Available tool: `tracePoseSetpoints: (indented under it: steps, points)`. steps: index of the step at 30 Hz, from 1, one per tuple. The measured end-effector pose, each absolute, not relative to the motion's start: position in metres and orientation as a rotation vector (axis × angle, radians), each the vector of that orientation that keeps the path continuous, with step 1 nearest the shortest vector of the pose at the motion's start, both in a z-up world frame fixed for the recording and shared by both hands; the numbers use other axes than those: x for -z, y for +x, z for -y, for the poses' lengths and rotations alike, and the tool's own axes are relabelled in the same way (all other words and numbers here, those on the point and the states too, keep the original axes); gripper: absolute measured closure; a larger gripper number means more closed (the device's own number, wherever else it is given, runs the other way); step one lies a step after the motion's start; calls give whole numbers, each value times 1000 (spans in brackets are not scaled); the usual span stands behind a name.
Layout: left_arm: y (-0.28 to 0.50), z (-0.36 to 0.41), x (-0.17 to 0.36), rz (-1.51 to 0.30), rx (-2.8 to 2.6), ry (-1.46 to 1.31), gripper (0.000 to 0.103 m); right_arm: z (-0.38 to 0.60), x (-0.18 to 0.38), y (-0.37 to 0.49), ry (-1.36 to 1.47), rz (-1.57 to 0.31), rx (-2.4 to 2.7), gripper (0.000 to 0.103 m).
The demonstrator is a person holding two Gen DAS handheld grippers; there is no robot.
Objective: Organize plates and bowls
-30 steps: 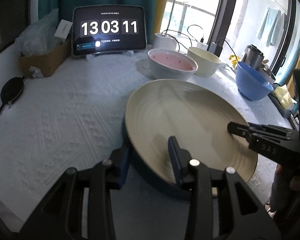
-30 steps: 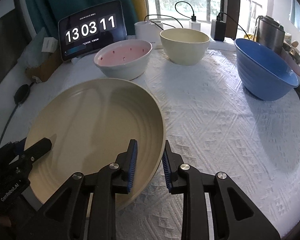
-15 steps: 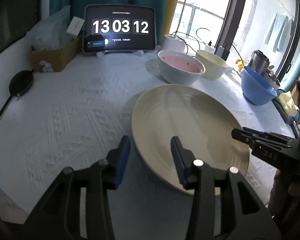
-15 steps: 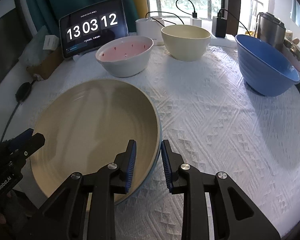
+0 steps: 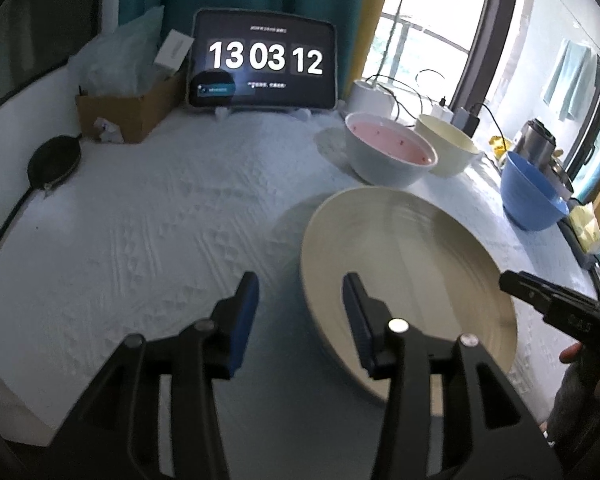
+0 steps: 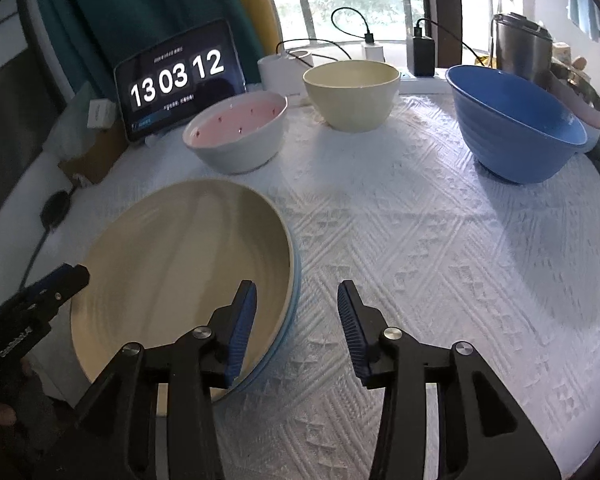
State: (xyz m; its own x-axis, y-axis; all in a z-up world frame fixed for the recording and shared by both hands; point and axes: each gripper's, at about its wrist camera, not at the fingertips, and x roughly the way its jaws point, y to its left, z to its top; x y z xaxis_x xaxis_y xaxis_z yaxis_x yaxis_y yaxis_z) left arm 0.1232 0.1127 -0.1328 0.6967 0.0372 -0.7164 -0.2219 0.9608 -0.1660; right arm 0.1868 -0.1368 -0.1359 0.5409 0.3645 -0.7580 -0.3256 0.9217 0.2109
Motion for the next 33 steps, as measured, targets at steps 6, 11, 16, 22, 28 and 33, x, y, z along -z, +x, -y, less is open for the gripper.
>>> tracePoseSetpoints:
  steps: [6,11,16,22,28,33]
  points:
    - [134,-115,144,-820,-149,-268,50,137,139,192,64,-924,-418,58]
    - [143,-110,154,-863,-124,-268,49,132,146,196,67,-954,-425,58]
    - [150,-99,153,-846,-110,-194,49,130,154,200,68,-977,-434,58]
    - [154,-89,154,-843,-85,-190,49,129,159,205,90,-980,-455,58]
    - [152,-87,154,-833,-90,-198,50,128,162,207,108,-972,-485,58]
    - [147,-85,154,-825,-97,-208,50,118,162,204,84,-965,-525,55]
